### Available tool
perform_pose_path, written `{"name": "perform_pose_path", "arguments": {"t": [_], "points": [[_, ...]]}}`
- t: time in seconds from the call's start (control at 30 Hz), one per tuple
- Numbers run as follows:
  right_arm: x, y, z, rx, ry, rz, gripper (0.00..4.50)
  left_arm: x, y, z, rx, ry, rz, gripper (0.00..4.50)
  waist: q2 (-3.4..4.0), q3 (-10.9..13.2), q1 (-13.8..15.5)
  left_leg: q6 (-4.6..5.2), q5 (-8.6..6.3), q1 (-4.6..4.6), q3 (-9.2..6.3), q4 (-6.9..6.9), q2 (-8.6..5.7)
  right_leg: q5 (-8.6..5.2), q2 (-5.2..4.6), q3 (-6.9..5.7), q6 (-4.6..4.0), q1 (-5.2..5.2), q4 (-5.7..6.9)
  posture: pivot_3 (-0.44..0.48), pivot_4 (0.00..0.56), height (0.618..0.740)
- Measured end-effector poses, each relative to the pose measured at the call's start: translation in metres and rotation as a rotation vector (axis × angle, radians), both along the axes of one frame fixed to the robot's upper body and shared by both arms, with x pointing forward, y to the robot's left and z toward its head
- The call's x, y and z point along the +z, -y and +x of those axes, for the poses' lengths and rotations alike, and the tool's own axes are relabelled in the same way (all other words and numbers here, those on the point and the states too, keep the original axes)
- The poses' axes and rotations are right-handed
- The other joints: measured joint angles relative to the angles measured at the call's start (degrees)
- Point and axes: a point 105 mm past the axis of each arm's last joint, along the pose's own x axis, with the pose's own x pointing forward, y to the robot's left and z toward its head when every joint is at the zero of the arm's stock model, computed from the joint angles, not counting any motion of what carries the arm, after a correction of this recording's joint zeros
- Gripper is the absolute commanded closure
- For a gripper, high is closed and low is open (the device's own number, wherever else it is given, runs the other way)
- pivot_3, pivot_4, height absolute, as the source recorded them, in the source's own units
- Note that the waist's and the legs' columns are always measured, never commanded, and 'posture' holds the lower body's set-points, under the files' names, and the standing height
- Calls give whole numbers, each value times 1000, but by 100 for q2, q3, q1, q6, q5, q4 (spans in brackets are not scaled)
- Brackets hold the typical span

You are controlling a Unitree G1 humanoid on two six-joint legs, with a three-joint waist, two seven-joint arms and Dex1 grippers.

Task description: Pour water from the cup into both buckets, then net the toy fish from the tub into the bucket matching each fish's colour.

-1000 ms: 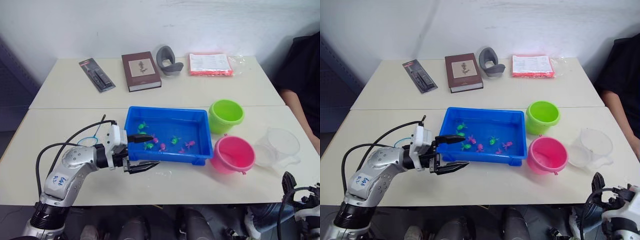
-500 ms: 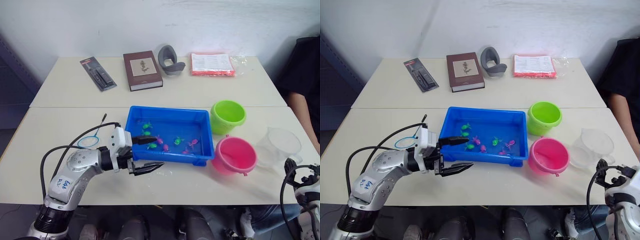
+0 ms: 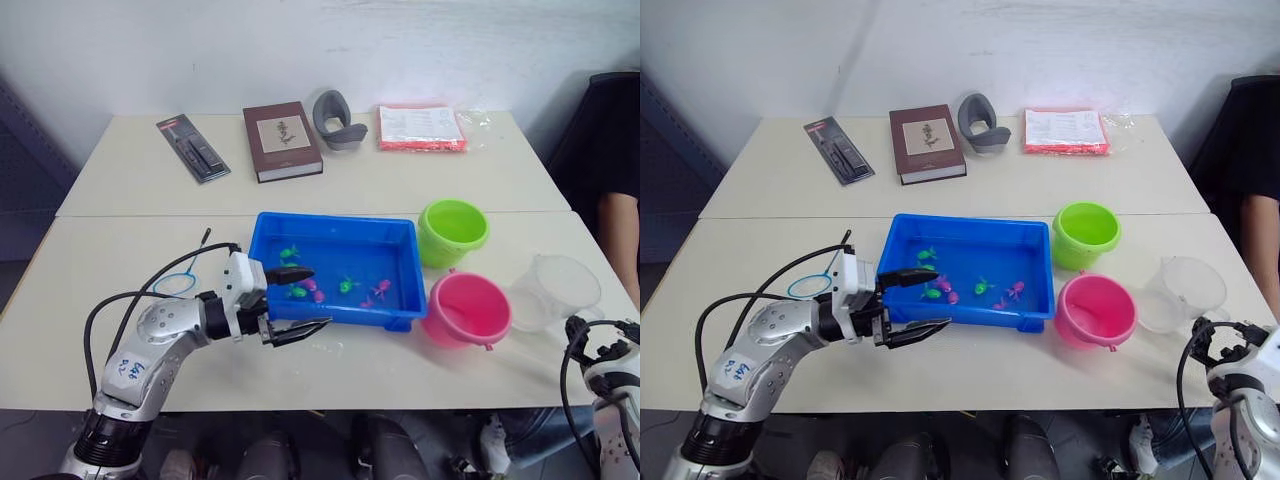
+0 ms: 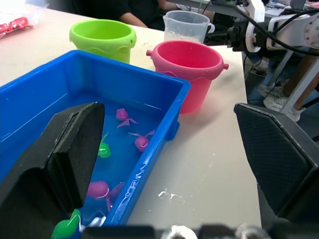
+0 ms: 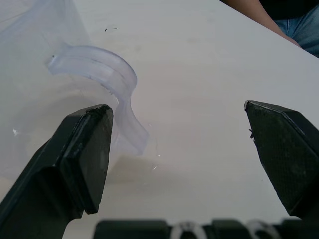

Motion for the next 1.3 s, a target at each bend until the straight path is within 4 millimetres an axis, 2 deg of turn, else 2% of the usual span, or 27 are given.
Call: {"name": "perform_pose_path", "arguments": {"t": [0.2,0.3,0.33,0.37,0.4,0.53,0.57,0.8,1.0,1.17,1.3], "points": [[-2,5,5,18,28,5,0,7,3,3,-7,46,3,18,1,0,3,1,1,-1,1,0,0,0,5,1,0,-1,2,0,150,740],[0,7,7,17,55,-7,1316,5,5,3,-13,47,2,0,2,0,0,1,1,0,2,0,0,0,6,1,0,-1,1,0,150,740],[0,7,7,16,59,-10,1513,5,5,3,-16,45,1,0,3,0,0,1,1,0,2,0,0,0,5,1,0,-2,1,0,150,740],[0,7,8,16,62,-11,2097,5,6,3,-18,45,1,0,3,0,-1,1,1,0,2,0,0,0,5,1,0,-2,1,0,150,740],[2,7,9,18,77,-19,2388,3,6,4,-20,42,-1,0,3,0,1,0,1,0,2,0,0,0,5,1,0,-2,1,0,150,740],[6,7,14,34,114,-24,4257,3,9,7,-20,50,-9,0,3,0,8,0,1,-1,2,0,-1,1,5,0,1,-1,1,0,150,740],[9,6,16,42,134,-28,4431,3,10,6,-26,54,-11,0,3,0,4,0,1,-1,2,0,-1,1,3,1,1,-1,1,0,150,740],[14,4,17,68,166,-49,4431,1,11,10,-21,61,-24,0,3,0,4,0,1,0,2,0,1,1,-3,0,1,0,0,0,150,740],[22,-1,6,104,171,-93,4431,2,14,10,-24,70,-44,0,8,1,10,0,1,-1,1,-1,1,1,-14,0,1,-2,0,0,150,740],[49,-6,-8,122,181,-170,4431,0,15,12,-30,52,-63,0,19,1,17,0,1,-1,1,0,-1,1,-18,1,2,-2,0,0,150,740],[86,-12,-14,156,205,-271,4431,1,17,11,-75,36,-79,0,20,2,13,-1,1,0,1,-1,2,1,-15,0,1,-2,-1,0,150,740]]}}
